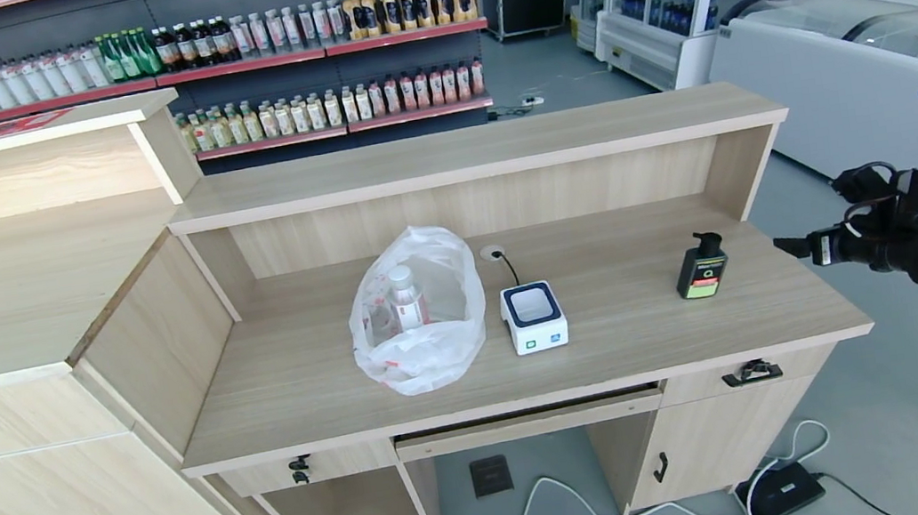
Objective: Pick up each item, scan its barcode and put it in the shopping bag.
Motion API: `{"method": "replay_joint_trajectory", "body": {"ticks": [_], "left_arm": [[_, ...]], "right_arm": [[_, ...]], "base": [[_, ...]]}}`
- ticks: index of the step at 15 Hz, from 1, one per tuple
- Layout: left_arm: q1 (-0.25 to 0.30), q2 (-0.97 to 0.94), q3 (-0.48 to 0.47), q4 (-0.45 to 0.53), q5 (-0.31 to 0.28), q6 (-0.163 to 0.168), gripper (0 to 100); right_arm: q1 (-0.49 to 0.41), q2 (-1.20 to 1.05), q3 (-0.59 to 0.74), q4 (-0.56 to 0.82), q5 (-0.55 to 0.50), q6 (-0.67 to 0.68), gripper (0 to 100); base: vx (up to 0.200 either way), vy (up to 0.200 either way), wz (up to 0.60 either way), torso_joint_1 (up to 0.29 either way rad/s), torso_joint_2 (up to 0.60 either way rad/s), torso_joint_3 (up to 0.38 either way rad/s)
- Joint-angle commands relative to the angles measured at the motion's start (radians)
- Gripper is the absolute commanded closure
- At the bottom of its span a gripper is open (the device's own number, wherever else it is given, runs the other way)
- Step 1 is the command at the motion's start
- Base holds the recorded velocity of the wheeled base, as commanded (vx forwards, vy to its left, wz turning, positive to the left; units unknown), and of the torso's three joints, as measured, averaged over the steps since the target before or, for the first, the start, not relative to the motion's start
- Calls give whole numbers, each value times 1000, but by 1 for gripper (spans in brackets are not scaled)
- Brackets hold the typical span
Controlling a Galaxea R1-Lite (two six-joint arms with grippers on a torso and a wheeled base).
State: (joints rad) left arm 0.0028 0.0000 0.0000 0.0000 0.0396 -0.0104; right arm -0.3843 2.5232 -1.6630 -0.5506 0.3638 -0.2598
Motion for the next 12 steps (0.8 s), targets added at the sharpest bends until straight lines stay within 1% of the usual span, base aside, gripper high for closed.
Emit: {"method": "replay_joint_trajectory", "body": {"ticks": [1,4,12], "left_arm": [[0,0,0,0,0,0,0],[0,0,0,0,0,0,0],[0,0,0,0,0,0,0]], "right_arm": [[18,48,-35,0,1,4,0],[41,95,-113,0,0,54,0],[108,209,-259,1,1,60,0]], "base": [[0,0,0,0,0,0],[0,0,0,0,0,0],[0,0,0,0,0,0]]}}
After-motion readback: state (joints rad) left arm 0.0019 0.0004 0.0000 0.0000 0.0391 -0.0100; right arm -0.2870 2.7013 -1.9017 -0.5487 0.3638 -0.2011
